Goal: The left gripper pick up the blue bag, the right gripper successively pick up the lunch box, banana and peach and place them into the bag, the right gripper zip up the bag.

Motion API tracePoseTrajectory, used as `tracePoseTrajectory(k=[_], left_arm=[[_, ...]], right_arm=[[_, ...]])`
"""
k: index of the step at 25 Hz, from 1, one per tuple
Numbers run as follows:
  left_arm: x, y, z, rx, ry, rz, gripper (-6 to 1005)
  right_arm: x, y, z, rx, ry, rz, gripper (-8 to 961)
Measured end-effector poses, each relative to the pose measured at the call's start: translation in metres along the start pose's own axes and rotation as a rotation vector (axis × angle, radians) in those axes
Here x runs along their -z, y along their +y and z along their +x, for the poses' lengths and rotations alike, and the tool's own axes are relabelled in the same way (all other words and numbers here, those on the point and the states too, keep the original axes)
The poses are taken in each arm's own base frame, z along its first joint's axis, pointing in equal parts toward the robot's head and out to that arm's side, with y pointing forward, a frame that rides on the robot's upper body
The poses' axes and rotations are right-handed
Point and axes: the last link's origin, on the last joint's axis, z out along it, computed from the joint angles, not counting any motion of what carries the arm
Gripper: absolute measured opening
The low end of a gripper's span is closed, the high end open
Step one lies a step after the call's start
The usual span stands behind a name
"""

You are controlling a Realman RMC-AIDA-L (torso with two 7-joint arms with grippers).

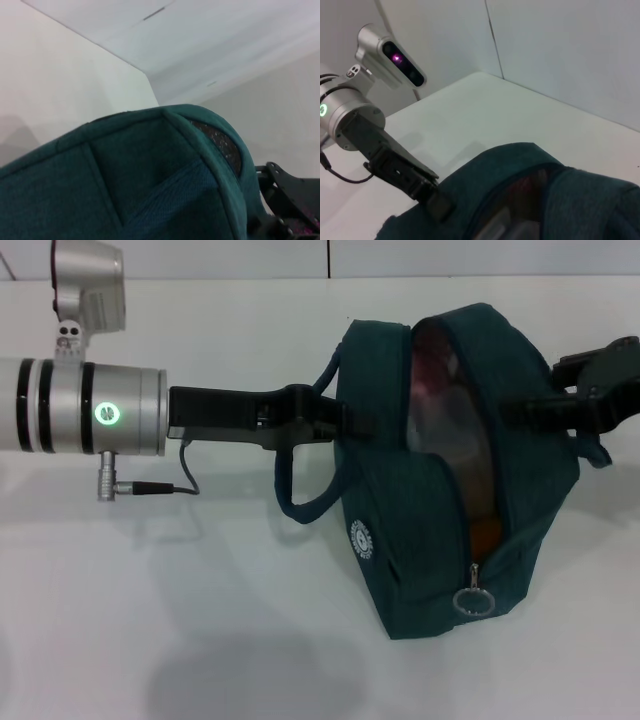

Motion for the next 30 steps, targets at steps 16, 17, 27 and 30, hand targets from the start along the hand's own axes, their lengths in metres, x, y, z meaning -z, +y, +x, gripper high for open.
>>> tracePoseTrajectory(k=[16, 17, 27, 30], left_arm=[[0.003, -0.005, 0.001, -0.006, 0.028, 0.026, 33], [0.003, -0.005, 0.001, -0.006, 0.028, 0.025, 33], [0.003, -0.005, 0.000, -0.003, 0.039, 0.014, 36], [0.004, -0.005, 0.000, -0.006, 0.050, 0.009, 38]], right_arm=[[0.044, 0.001, 0.013, 0.091, -0.339, -0.169, 781], [0.046, 0.004, 0.017, 0.122, -0.335, -0.197, 779], [0.057, 0.042, 0.077, 0.370, -0.139, -0.464, 768], [0.055, 0.040, 0.095, 0.330, -0.087, -0.468, 764]])
